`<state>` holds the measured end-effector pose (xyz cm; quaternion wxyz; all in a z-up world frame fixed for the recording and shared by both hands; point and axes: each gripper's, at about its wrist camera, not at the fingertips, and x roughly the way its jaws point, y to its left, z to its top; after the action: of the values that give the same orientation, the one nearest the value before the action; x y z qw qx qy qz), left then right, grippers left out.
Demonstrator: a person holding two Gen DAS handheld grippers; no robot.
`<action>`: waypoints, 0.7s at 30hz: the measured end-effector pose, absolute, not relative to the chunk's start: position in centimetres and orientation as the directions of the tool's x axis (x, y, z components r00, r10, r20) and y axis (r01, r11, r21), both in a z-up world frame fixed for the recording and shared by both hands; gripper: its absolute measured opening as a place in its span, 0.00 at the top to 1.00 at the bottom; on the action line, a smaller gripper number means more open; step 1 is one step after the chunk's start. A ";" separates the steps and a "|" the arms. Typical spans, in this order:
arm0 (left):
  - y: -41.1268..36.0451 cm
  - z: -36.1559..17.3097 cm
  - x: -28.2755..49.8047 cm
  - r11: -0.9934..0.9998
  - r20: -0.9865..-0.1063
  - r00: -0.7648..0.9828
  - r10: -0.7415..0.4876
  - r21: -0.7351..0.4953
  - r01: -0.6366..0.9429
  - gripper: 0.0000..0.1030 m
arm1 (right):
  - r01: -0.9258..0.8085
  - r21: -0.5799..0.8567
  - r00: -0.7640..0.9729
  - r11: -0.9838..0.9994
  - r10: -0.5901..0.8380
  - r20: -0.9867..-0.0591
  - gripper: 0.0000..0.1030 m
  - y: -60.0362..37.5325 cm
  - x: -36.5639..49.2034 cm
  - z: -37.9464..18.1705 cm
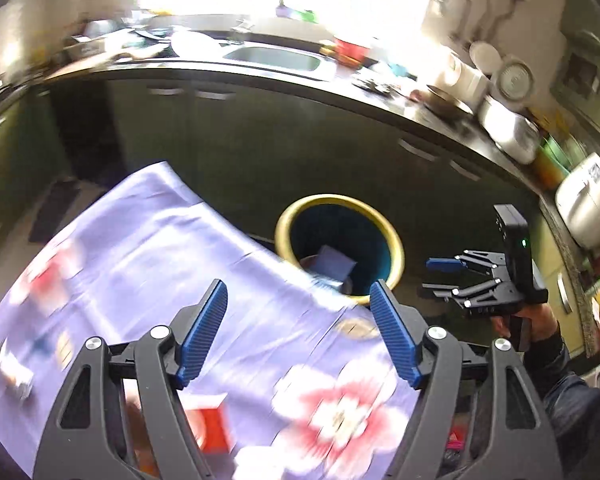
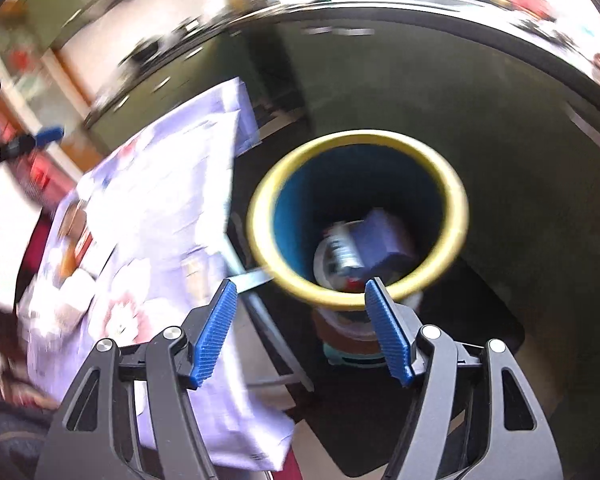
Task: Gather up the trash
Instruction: 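Grasp the white pill bottle with the right tool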
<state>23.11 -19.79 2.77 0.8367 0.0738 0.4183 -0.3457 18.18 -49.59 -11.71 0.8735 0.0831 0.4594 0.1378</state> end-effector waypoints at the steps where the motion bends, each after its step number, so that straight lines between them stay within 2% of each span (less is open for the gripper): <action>1: -18.2 3.0 22.4 0.768 -0.746 0.433 -0.506 -0.162 0.619 0.30 | -0.219 0.259 0.528 0.941 0.338 -0.779 0.33 -47.6 18.0 -11.5; 4: -13.1 3.4 20.1 0.818 -0.725 0.499 -0.475 -0.155 0.553 0.28 | -0.407 0.269 0.484 0.873 0.456 -0.747 0.23 -42.0 17.1 -10.6; 6: -9.6 3.5 18.2 0.857 -0.705 0.558 -0.438 -0.140 0.496 0.24 | -0.527 0.271 0.462 0.806 0.539 -0.705 0.11 -38.6 16.1 -9.9; 9: -5.8 3.0 16.3 0.888 -0.690 0.594 -0.414 -0.163 0.430 0.19 | -0.679 0.244 0.391 0.693 0.621 -0.679 0.05 -32.8 14.5 -9.6; 14: -1.0 1.6 12.7 0.914 -0.655 0.642 -0.399 -0.225 0.338 0.14 | -0.766 0.232 0.303 0.599 0.655 -0.692 0.05 -25.7 14.3 -11.0; 21: 2.5 0.3 9.1 0.938 -0.646 0.681 -0.347 -0.218 0.271 0.12 | -0.791 0.173 0.289 0.586 0.608 -0.739 0.05 -20.9 15.7 -13.3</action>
<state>9.07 2.51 0.25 0.9151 -0.0526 0.3624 -0.1686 15.69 -20.90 -13.27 0.7947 -0.1138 0.4019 0.4403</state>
